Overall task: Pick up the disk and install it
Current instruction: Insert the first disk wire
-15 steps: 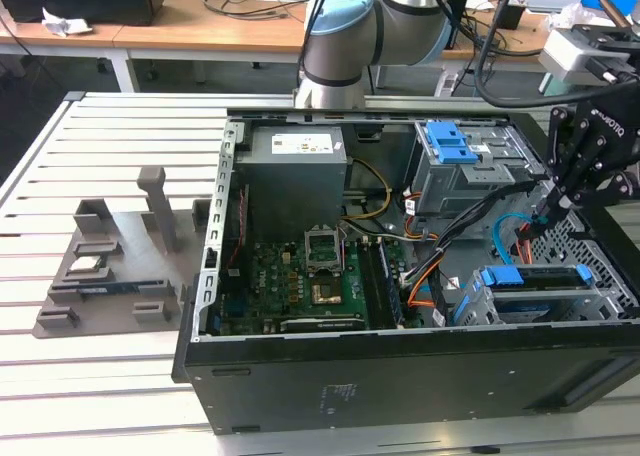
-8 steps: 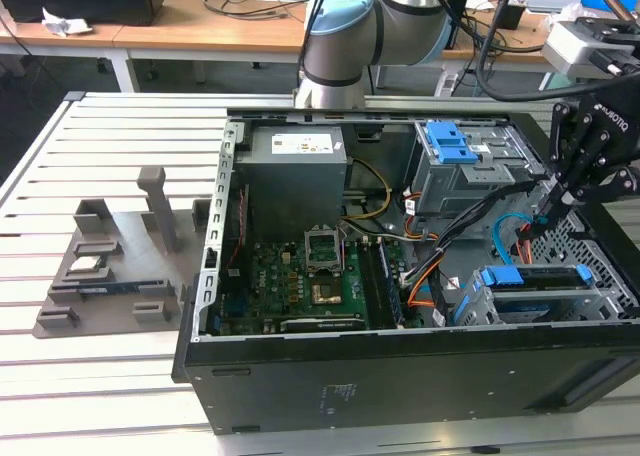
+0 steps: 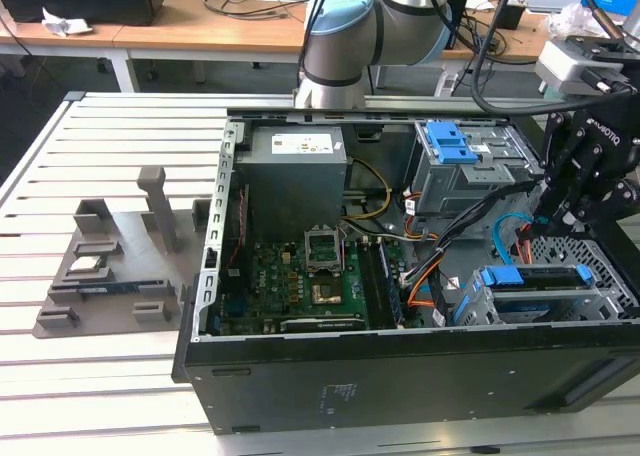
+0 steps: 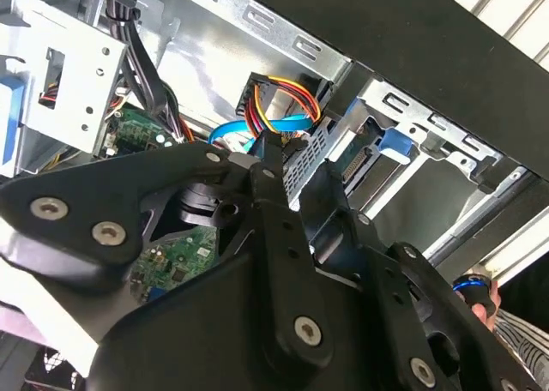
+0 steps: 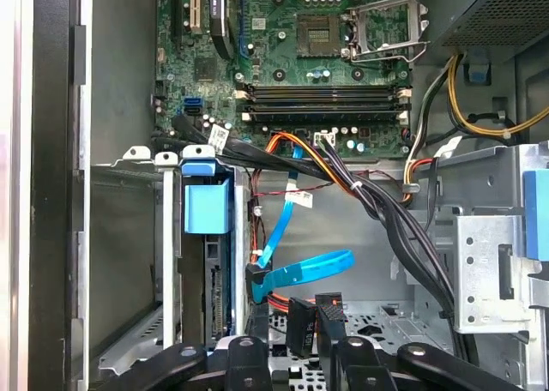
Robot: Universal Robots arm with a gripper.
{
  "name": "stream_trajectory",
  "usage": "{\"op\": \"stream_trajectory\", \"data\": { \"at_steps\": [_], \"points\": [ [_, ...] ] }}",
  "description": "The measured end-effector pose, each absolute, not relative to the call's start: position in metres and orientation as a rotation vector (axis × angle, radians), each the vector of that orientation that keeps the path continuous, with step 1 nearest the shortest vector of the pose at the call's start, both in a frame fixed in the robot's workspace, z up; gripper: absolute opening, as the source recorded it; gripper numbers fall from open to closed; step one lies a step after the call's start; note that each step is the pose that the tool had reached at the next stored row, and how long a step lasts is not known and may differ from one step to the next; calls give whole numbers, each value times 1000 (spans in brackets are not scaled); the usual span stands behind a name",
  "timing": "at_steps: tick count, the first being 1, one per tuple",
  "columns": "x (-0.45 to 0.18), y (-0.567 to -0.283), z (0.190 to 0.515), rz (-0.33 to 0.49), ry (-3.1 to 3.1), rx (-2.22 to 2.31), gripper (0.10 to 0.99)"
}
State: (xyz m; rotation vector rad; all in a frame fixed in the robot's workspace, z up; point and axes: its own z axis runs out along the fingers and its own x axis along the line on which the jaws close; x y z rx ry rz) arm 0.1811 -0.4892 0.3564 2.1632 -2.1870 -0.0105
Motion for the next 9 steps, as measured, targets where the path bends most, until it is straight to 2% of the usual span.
{"op": "stream_trajectory", "data": {
  "at_steps": [1, 4, 9],
  "points": [
    [181, -489, 356, -11, -2187, 2163, 345],
    [181, -489, 356, -11, -2187, 2163, 169],
    [181, -489, 356, -11, -2187, 2163, 169]
  ]
}}
